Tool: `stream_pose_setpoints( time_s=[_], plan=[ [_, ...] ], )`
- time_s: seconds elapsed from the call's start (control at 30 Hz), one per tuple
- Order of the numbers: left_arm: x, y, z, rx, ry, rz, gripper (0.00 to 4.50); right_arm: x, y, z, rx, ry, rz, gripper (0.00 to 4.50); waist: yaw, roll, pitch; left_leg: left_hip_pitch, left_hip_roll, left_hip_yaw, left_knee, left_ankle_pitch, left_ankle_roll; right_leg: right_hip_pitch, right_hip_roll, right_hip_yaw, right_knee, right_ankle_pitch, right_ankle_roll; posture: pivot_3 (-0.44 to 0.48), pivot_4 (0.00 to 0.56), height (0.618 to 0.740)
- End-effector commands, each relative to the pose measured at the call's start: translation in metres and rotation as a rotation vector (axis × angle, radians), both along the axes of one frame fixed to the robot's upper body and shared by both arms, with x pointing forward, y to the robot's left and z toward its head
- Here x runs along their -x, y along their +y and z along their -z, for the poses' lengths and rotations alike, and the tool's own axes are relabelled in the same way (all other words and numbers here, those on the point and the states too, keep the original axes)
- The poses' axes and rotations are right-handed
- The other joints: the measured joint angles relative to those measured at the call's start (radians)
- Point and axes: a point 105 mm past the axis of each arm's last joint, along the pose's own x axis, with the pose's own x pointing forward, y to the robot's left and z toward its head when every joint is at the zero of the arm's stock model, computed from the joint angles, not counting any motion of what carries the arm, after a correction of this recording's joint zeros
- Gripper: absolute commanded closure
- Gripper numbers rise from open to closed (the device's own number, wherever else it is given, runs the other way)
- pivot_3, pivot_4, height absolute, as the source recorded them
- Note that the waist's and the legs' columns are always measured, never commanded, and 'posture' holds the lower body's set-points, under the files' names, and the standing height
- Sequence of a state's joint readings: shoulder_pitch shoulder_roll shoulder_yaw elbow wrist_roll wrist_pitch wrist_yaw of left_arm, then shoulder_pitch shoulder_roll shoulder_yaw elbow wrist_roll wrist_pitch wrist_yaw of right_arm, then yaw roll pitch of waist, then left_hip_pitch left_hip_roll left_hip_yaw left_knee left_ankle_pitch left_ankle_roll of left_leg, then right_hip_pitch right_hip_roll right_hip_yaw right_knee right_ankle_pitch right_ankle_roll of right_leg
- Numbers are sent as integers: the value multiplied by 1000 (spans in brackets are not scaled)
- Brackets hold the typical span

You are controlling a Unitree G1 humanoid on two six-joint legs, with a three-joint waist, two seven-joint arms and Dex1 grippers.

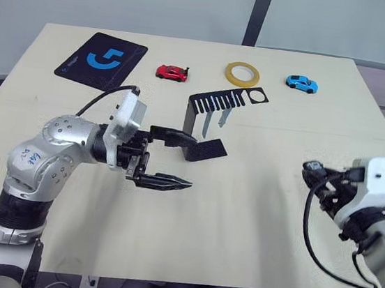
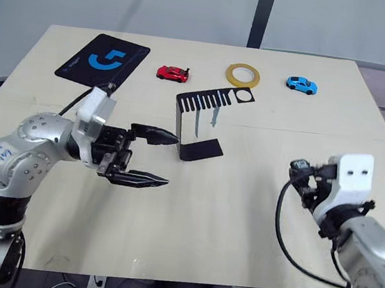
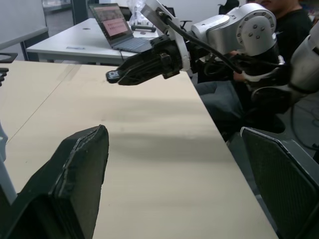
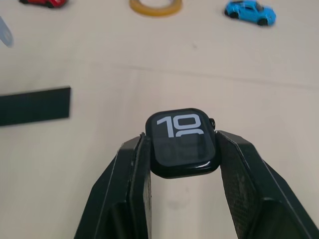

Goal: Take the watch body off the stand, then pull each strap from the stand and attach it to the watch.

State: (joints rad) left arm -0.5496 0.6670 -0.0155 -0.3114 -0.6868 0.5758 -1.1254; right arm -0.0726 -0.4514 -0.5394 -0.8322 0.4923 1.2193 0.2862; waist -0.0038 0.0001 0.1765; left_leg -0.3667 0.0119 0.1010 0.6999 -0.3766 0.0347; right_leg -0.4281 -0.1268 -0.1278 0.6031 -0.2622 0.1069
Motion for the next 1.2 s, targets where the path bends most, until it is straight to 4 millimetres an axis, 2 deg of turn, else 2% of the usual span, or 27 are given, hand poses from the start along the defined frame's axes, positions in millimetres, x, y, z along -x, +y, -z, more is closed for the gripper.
stream_pose_setpoints(
  time_s=[0.03, 0.27, 0.43, 0.8, 1.2],
  plan=[
    [13, -9, 1, -15, -83, 62, 0, -4, -2, 4, 26, -60, -2, 2949, 2, 0, 0, 0, 0, 1, 0, 0, 0, 0, 0, 1, 0, 0, 0, 0, 150, 732],
    [9, -14, 7, 2, -93, 51, 0, -19, -1, 35, 6, -45, -20, 2949, 3, 0, 0, 1, 0, 1, 0, 0, 0, 0, 1, 2, 0, 0, 0, 0, 150, 732],
    [5, -16, 5, 17, -107, 33, 0, -26, -2, 47, -8, -36, -12, 2949, 4, 0, 0, 1, 1, 1, 0, 0, 0, 0, 1, 1, 0, 0, 0, 0, 150, 732],
    [-3, -21, -3, 53, -107, 21, 0, -40, -3, 58, -25, -16, -2, 2949, 5, 0, 0, 0, 1, 0, 1, 0, 0, 0, 1, 1, 0, 0, 0, 0, 150, 732],
    [-3, -21, -3, 49, -113, 21, 0, -39, -7, 62, -34, -1, 10, 2949, 5, 0, 0, 0, 1, 0, 1, 0, 0, 0, 1, 1, 0, 0, 0, 0, 150, 732]
  ],
)
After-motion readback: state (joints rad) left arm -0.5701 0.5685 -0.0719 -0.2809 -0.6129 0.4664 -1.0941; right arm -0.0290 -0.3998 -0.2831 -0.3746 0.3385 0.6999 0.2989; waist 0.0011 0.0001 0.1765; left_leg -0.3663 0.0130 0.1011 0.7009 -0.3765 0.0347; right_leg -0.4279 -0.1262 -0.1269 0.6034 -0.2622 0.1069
